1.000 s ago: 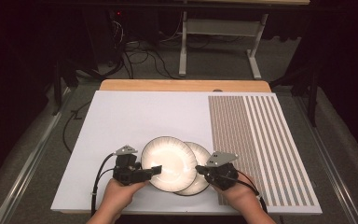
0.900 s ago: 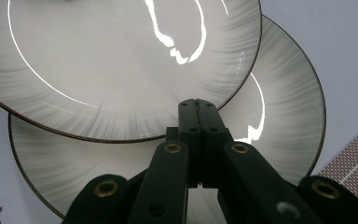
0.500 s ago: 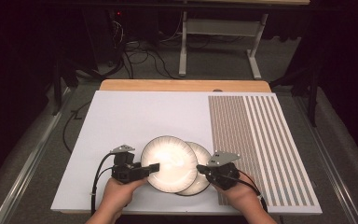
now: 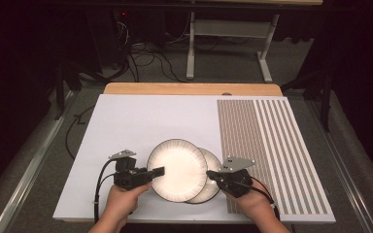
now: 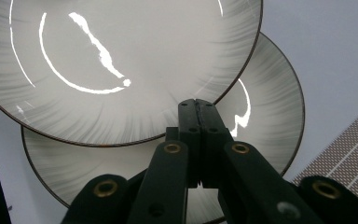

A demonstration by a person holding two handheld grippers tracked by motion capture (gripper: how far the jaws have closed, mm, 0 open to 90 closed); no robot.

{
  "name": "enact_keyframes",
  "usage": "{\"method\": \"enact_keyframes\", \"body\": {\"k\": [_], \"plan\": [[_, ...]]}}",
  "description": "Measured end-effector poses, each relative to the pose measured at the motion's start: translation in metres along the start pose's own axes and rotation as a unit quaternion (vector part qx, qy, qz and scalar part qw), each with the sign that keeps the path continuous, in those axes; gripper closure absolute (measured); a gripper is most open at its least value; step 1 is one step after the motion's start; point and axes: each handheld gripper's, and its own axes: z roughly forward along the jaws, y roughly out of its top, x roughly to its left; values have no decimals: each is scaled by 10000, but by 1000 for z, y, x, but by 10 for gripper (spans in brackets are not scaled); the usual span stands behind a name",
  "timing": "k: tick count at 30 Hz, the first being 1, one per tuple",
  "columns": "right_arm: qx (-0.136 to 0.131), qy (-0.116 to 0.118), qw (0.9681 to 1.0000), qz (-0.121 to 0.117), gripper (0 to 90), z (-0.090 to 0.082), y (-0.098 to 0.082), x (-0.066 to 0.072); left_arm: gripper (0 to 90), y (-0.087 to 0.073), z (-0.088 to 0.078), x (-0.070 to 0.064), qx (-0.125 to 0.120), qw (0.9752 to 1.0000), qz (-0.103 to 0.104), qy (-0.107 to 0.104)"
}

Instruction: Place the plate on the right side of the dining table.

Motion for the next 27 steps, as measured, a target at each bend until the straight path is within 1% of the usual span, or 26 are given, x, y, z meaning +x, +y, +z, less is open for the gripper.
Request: {"method": "enact_keyframes", "body": {"k": [1,3,4,5,7,9,11,12,14,16,19,20,21,22,23,24,25,27], "plan": [[-72,-6,10000,19,900,-1,0,-1,691,0,-1,0,-41,10000,9,-35],[-104,-39,9999,21,885,-3,0,-3,699,0,-1,0,-86,9999,-2,-74],[-131,-43,9999,60,879,-5,0,-4,703,0,-1,0,-86,9999,-2,-74],[-151,-66,9998,94,873,-7,-1,-5,709,0,-3,0,-129,9998,-21,-127],[-194,-81,9997,105,864,-8,-1,-6,719,1,-3,0,-151,9998,-12,-150],[-246,-122,9995,157,833,-13,-1,-8,729,1,-5,-2,-246,9995,16,-188],[-270,-208,9993,146,804,-16,-1,-10,738,1,-6,-2,-269,9995,18,-182],[-296,-254,9992,93,787,-18,-1,-11,742,2,-7,-2,-330,9993,39,-171],[-342,-320,9988,122,753,-22,-2,-12,749,2,-9,-1,-397,9990,54,-177],[-432,-414,9982,89,723,-26,-3,-14,755,3,-11,-1,-493,9986,80,-166],[-554,-524,9970,123,685,-33,-4,-17,766,4,-14,-1,-643,9976,189,-158],[-554,-524,9970,123,685,-33,-4,-17,769,4,-14,-1,-643,9976,189,-158],[-625,-570,9963,170,660,-38,-5,-19,772,5,-17,-2,-714,9970,290,-114],[-625,-570,9963,170,660,-38,-5,-19,774,5,-17,-2,-714,9970,290,-114],[-690,-631,9954,208,639,-44,-6,-22,776,5,-19,-3,-792,9961,382,-69],[-690,-631,9954,208,639,-44,-6,-22,777,5,-19,-3,-792,9961,382,-69],[-797,-657,9943,273,613,-49,-7,-25,778,5,-21,-3,-878,9951,449,-7],[-881,-671,9931,378,587,-54,-9,-28,778,6,-23,-2,-938,9944,484,22]]}}
